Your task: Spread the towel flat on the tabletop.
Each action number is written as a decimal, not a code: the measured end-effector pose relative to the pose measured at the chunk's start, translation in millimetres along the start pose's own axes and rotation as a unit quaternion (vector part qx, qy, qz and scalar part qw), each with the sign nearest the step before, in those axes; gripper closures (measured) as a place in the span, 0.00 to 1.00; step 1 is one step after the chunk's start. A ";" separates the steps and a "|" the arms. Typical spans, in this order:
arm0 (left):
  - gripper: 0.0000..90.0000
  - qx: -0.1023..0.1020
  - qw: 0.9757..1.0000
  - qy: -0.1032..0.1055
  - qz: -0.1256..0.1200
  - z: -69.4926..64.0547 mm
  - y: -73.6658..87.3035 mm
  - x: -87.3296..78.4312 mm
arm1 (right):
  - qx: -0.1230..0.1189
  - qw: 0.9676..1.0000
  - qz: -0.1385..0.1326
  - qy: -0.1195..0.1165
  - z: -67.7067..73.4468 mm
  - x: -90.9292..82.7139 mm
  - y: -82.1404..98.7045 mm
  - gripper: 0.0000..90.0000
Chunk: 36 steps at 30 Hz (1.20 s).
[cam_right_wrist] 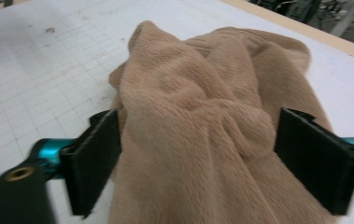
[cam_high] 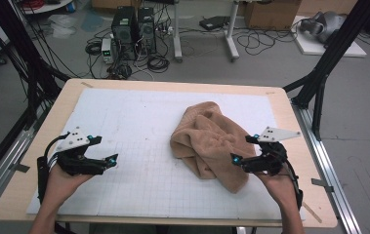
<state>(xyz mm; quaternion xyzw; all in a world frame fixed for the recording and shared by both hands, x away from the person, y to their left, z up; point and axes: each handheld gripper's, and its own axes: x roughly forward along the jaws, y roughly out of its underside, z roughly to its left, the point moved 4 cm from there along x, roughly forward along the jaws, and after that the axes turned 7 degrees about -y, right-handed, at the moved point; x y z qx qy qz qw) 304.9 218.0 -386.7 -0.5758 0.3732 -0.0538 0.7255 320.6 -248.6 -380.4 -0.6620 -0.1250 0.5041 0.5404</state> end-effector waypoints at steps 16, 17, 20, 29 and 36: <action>0.20 0.016 1.000 0.024 0.001 -21.9 -11.3 22.6 | 0.004 0.996 0.078 -0.046 -2.0 60.6 3.9 0.80; 0.20 0.016 1.000 0.025 0.001 -22.5 -11.2 23.0 | 0.004 0.996 0.079 -0.052 -1.2 62.6 3.2 0.83; 0.21 0.017 1.000 0.025 0.001 -22.6 -11.3 23.4 | 0.001 0.995 0.064 -0.081 7.3 64.7 -3.7 0.86; 0.21 0.016 1.000 0.026 -0.005 -22.6 -11.9 21.1 | -0.058 0.985 0.040 -0.158 58.4 66.9 -37.2 0.87; 0.21 0.018 0.999 0.029 -0.007 -23.6 -12.5 22.1 | -0.088 0.971 0.026 -0.222 98.0 59.0 -46.2 0.87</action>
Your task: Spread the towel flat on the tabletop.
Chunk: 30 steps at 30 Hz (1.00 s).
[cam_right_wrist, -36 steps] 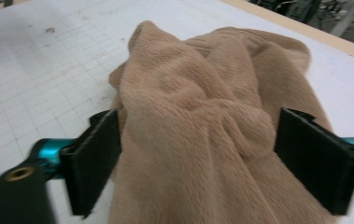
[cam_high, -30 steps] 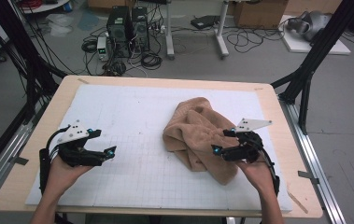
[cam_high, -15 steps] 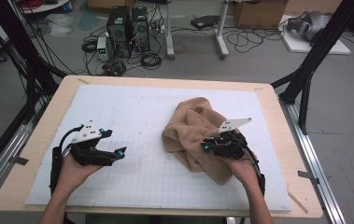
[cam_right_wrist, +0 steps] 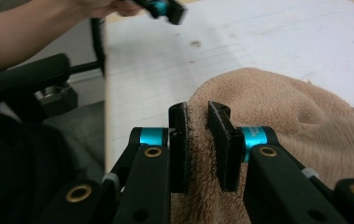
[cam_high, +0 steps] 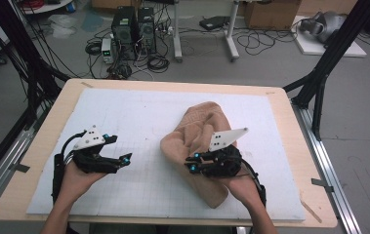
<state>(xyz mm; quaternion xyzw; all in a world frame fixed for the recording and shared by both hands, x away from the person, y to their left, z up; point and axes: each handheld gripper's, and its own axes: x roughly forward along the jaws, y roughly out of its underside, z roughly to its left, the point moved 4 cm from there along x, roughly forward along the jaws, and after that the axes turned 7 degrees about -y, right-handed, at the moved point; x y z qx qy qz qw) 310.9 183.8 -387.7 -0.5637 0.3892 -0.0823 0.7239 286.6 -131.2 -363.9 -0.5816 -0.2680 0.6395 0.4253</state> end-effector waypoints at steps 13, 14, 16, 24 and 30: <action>0.31 0.014 0.999 0.031 0.010 -19.0 -10.0 40.7 | 0.050 0.997 -0.018 0.059 -21.2 -32.3 21.5 0.53; 0.31 0.012 0.999 0.035 0.011 -20.6 -11.8 44.6 | 0.054 0.996 -0.022 0.064 -23.8 -34.4 22.0 0.52; 0.32 0.011 0.999 0.045 0.010 -23.6 -15.8 52.2 | 0.059 0.995 -0.026 0.073 -27.9 -38.2 22.8 0.52; 0.37 0.014 0.997 0.078 0.009 -31.4 -27.8 85.5 | 0.062 0.994 0.001 0.090 -35.7 -34.3 30.2 0.53; 0.42 0.018 0.996 0.079 0.020 -34.7 -28.2 110.8 | 0.085 0.991 0.011 0.107 -48.8 -28.6 41.8 0.51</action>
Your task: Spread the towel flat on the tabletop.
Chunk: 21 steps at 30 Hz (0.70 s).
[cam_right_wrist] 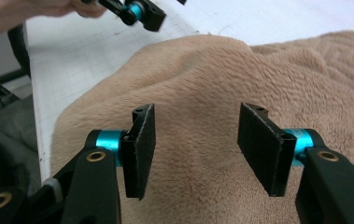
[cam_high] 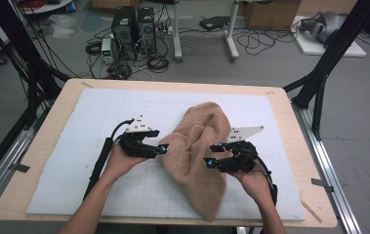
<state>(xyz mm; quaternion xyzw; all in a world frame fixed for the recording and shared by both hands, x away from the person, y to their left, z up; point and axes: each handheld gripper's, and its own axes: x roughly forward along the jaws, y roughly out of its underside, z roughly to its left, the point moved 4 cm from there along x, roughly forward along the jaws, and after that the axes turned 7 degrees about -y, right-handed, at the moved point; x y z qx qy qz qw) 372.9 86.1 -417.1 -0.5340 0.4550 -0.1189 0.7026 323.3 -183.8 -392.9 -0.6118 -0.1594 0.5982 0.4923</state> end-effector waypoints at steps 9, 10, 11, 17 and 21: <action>0.49 -0.011 0.997 0.002 0.082 4.4 22.3 47.6 | 0.017 1.000 0.016 -0.001 -12.2 17.0 15.5 0.51; 0.51 -0.011 0.997 0.002 0.082 4.4 22.3 47.6 | 0.020 1.000 0.017 -0.001 -12.8 18.0 16.5 0.51; 0.55 0.005 0.997 -0.008 0.081 2.0 20.8 47.8 | 0.023 1.000 0.017 -0.001 -13.4 18.9 17.4 0.51; 0.92 0.024 0.996 -0.016 0.089 1.0 19.6 42.8 | 0.020 1.000 0.016 -0.002 -15.3 20.9 18.1 0.52; 0.94 0.034 0.996 -0.022 0.084 1.8 15.7 28.7 | 0.016 1.000 0.015 -0.001 -14.4 19.8 17.7 0.52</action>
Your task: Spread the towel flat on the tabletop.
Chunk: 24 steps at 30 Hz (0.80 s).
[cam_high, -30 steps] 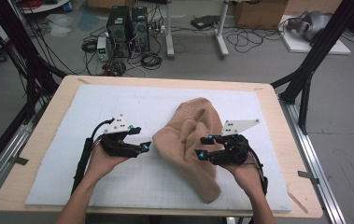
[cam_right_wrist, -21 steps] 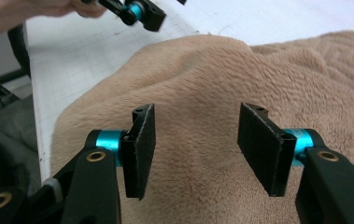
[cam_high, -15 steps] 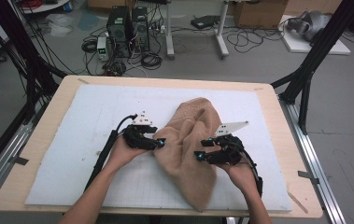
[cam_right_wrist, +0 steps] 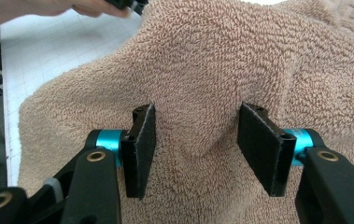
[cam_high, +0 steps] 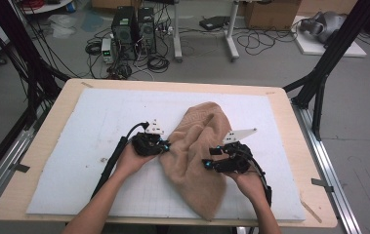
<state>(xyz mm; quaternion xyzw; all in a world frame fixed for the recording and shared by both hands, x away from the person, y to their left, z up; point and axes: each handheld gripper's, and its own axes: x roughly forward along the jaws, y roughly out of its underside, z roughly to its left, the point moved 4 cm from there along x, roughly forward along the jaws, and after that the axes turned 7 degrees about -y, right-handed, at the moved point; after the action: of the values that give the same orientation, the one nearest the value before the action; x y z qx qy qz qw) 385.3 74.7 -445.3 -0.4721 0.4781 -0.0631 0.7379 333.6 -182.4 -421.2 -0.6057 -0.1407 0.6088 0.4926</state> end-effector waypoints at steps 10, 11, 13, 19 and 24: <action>0.94 0.011 0.998 -0.020 -0.053 -0.2 9.2 -72.2 | 0.009 0.999 -0.041 0.025 -8.5 -25.2 -10.5 0.48; 0.94 0.009 0.998 -0.021 -0.052 -0.8 13.3 -78.8 | 0.009 0.999 -0.041 0.024 -9.0 -25.0 -11.7 0.48; 0.94 0.009 0.998 -0.023 -0.052 -1.5 18.0 -84.9 | 0.004 0.999 -0.032 0.021 -8.9 -20.1 -13.2 0.47; 0.94 -0.001 0.997 -0.044 -0.063 -3.5 47.1 -117.7 | -0.002 1.000 0.015 -0.004 -0.7 13.6 -9.3 0.46; 0.94 -0.022 0.996 -0.052 -0.067 -3.8 74.3 -138.3 | -0.011 0.999 0.043 -0.027 7.5 41.7 -3.8 0.56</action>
<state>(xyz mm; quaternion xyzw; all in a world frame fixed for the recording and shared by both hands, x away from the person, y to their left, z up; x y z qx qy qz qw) 281.8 188.2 -412.6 -0.5216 0.4077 -0.0772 0.7455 337.8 -145.3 -441.5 -0.5997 -0.1342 0.6442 0.4553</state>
